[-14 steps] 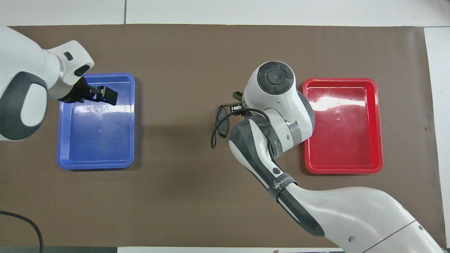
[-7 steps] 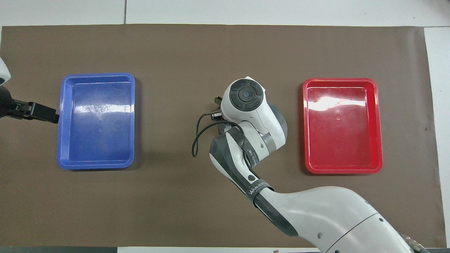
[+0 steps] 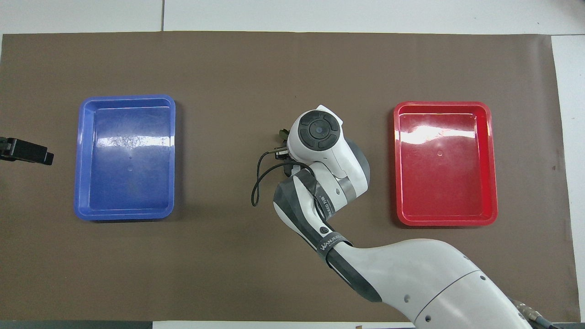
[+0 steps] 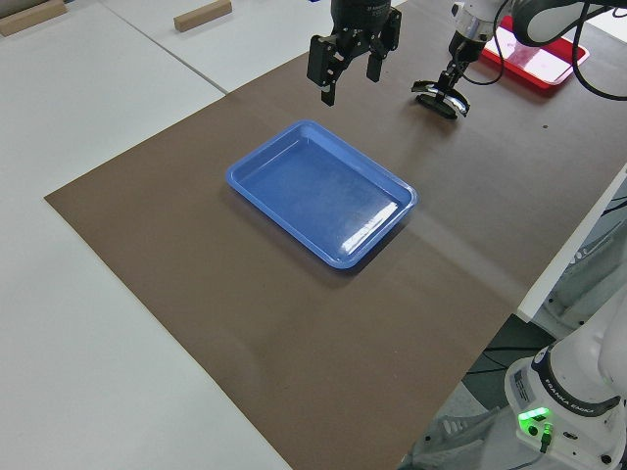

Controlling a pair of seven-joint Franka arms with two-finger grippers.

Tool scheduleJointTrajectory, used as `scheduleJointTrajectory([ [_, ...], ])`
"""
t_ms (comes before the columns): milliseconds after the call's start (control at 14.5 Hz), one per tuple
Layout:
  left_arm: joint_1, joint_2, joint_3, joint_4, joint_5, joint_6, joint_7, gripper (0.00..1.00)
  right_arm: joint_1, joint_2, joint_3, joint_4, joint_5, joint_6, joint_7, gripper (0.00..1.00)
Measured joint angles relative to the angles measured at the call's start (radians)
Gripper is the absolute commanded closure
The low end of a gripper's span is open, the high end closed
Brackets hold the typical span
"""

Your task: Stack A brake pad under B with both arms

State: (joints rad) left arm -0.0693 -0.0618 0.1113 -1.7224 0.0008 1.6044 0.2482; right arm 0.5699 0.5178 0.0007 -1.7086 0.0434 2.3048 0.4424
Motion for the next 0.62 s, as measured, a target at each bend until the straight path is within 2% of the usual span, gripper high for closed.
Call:
scheduleJointTrajectory([
  [483, 0.013, -0.004, -0.001, -0.001, 0.014, -0.002, 0.013, 0.01, 0.001, 0.0, 0.0, -0.001, 0.0, 0.004, 0.0, 0.99],
  [552, 0.013, -0.004, -0.001, -0.001, 0.014, -0.002, 0.003, 0.01, 0.003, 0.0, 0.0, -0.003, 0.0, 0.012, 0.0, 0.88],
  [621, 0.013, -0.004, -0.001, -0.001, 0.014, -0.001, -0.008, 0.01, 0.005, 0.0, 0.0, -0.004, 0.0, 0.017, 0.0, 0.64],
])
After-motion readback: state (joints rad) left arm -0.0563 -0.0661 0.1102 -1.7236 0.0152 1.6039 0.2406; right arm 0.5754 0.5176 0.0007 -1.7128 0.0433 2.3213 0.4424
